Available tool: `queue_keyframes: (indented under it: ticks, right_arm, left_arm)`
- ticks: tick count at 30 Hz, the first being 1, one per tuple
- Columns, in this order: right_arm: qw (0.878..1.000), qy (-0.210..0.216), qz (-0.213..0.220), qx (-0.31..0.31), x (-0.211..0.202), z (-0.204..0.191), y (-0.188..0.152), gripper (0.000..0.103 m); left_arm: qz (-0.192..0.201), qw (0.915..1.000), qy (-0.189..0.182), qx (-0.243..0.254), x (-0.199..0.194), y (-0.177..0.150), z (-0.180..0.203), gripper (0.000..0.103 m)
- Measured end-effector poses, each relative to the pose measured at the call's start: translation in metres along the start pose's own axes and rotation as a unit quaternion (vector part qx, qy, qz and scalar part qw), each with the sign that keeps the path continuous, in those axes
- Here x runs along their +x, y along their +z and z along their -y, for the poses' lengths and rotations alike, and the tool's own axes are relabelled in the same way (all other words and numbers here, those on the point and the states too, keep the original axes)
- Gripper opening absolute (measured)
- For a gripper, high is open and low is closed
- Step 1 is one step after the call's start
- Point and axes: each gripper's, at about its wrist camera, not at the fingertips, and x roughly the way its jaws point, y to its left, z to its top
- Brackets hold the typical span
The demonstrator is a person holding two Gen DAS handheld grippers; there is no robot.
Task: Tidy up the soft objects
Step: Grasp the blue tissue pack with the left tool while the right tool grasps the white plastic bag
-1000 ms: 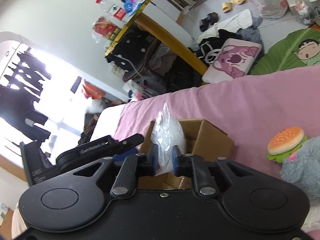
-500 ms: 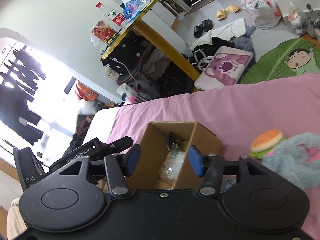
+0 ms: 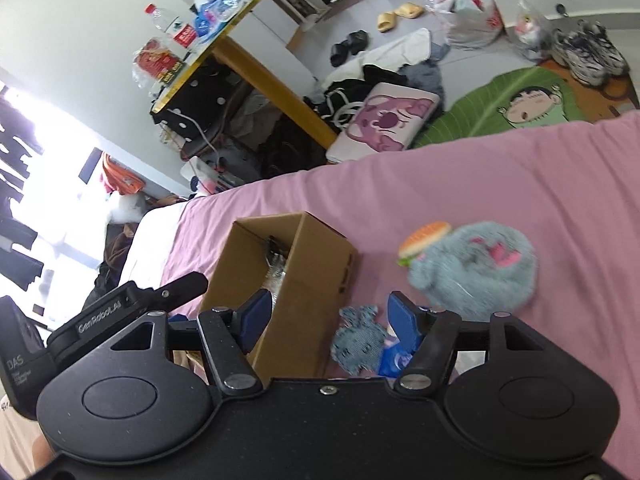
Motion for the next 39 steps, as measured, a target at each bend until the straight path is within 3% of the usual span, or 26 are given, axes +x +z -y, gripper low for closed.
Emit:
queue_keyframes:
  ticks: [6, 20, 24, 32, 39]
  right_arm:
    - [1.000, -0.012, 0.008, 0.008, -0.012, 0.006, -0.004, 0.064]
    - [0.999, -0.045, 0.003, 0.010, -0.036, 0.031, -0.030, 0.081]
    - [0.999, -0.053, 0.002, 0.004, -0.041, 0.035, -0.035, 0.091]
    - [0.999, -0.026, -0.011, 0.041, -0.049, 0.052, -0.045, 0.092]
    - [0.997, -0.032, -0.010, 0.067, -0.048, 0.063, -0.050, 0.095]
  left_arm:
    - [-0.012, 0.9996, -0.007, 0.023, -0.011, -0.012, 0.017, 0.083]
    - [-0.046, 0.9951, 0.008, 0.087, -0.022, -0.039, 0.049, 0.083]
    - [-0.055, 0.9924, 0.019, 0.109, -0.021, -0.050, 0.057, 0.083]
    - [-0.076, 0.9863, 0.030, 0.144, -0.017, -0.073, 0.076, 0.083]
    - [-0.093, 0.9817, 0.040, 0.161, -0.007, -0.091, 0.087, 0.083]
